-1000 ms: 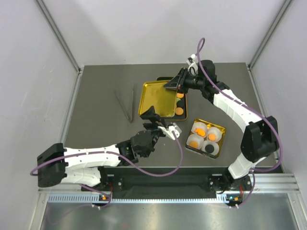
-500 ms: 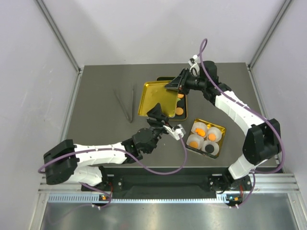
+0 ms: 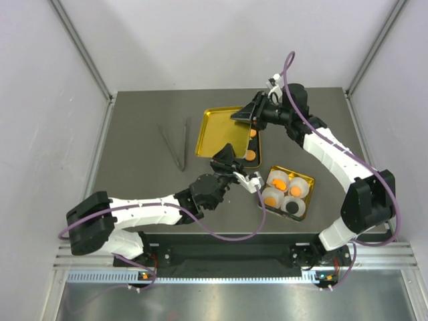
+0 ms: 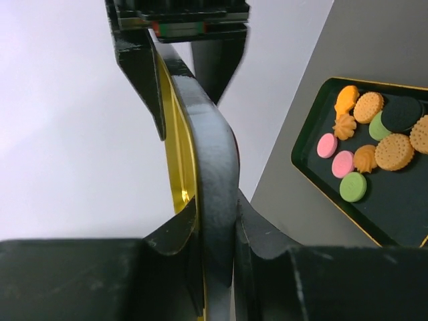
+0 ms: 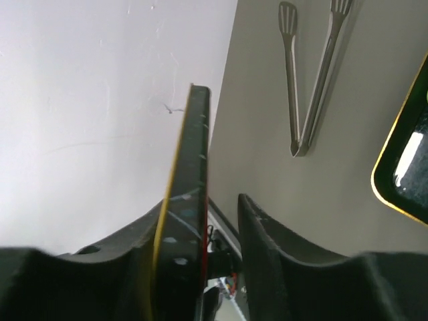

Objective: Pack the cookies

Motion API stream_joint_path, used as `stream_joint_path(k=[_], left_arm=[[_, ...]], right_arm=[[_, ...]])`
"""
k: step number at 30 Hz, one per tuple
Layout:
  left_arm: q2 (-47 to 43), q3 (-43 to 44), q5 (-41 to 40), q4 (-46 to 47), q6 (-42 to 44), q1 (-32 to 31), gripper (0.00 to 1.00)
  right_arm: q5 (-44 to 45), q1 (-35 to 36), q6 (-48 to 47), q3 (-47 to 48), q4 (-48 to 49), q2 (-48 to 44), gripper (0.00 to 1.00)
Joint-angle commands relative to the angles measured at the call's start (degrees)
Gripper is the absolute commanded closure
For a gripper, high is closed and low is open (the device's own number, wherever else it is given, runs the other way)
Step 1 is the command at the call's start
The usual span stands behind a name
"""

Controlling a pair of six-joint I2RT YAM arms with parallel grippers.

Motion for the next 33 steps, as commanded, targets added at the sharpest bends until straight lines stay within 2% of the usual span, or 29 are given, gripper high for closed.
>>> stream_joint_path(k=[1, 2, 3, 4, 5, 9, 12, 17, 20, 21, 22, 24, 25, 27, 28, 31, 32, 33], left_arm=[[-0.54, 4.55, 0.53, 2.65, -2.25, 0.8, 1.0], [-0.89, 5.07, 0.53, 1.24, -4.69, 0.8, 1.0], [-1.24, 6.47, 0.53, -0.86, -6.46, 0.71, 1.0], [-1.42, 7.18, 0.96, -2.88, -9.95, 0.71, 1.0], [-1.85, 8.84, 1.14, -7.69, -11.9, 0.8, 1.0], [-1.86, 13.94, 2.99, -20.79, -21.92, 0.89, 1.0], [-1.6, 15.18, 4.39, -24.86, -26.94, 0.89, 1.0], [0.07, 19.22, 6.32, -33.29, -37.99, 2.2, 1.0], [0.95, 23.09, 8.61, -39.27, -46.33, 3.43, 1.0], [0.95, 25.1, 9.31, -40.51, -48.81, 3.87, 1.0], [0.78, 26.08, 12.01, -42.96, -54.58, 5.36, 1.0], [0.17, 28.19, 15.19, -45.78, -60.85, 7.99, 1.0], [-0.71, 28.72, 19.47, -46.75, -67.32, 8.88, 1.0], [-2.2, 28.81, 24.23, -47.9, -73.41, 10.55, 1.0], [-3.52, 28.55, 25.82, -47.73, -79.19, 11.95, 1.0], [-5.8, 26.18, 34.26, -45.19, -87.99, 14.59, 1.0], [-6.16, 25.3, 40.89, -43.96, -90.47, 15.64, 1.0], [-6.43, 23.47, 44.26, -40.29, -93.28, 18.09, 1.0]], right_arm=[[-1.19, 0.15, -2.06, -0.66, 0.56, -2.35, 0.57], [-1.28, -0.02, -2.33, -0.58, 0.56, -2.44, 0.51], [-0.76, -0.55, -2.68, -0.49, 0.47, -2.61, 0.41], [-0.49, -0.9, -3.47, -0.14, 0.21, -2.79, 0.37], [0.03, -1.43, -3.91, 0.04, -0.23, -3.31, 0.27], [1.88, -5.81, -7.6, 3.55, -3.3, -4.72, 0.11], [4.16, -9.67, -10.15, 6.18, -5.5, -7.09, 0.05], [6.63, -16.98, -12.7, 7.86, -8.93, -11.21, 0.0], [11.36, -21.11, -15.94, 5.67, -13.14, -14.9, 0.0], [15.9, -21.47, -17.26, 4.97, -14.46, -15.96, 0.0], [18.38, -21.47, -19.88, 2.79, -17.0, -17.02, 0.0], [22.62, -21.47, -20.96, -1.17, -17.72, -20.27, 0.01], [23.5, -21.56, -22.27, -5.46, -17.99, -21.32, 0.01], [27.35, -21.56, -23.25, -10.05, -19.65, -23.96, 0.02], [28.42, -21.47, -24.29, -14.85, -19.75, -24.93, 0.02], [32.29, -21.47, -24.48, -22.71, -20.97, -29.05, 0.04], [32.64, -21.47, -24.48, -24.29, -21.15, -29.68, 0.04], [34.3, -21.47, -23.87, -25.61, -21.94, -30.38, 0.05]])
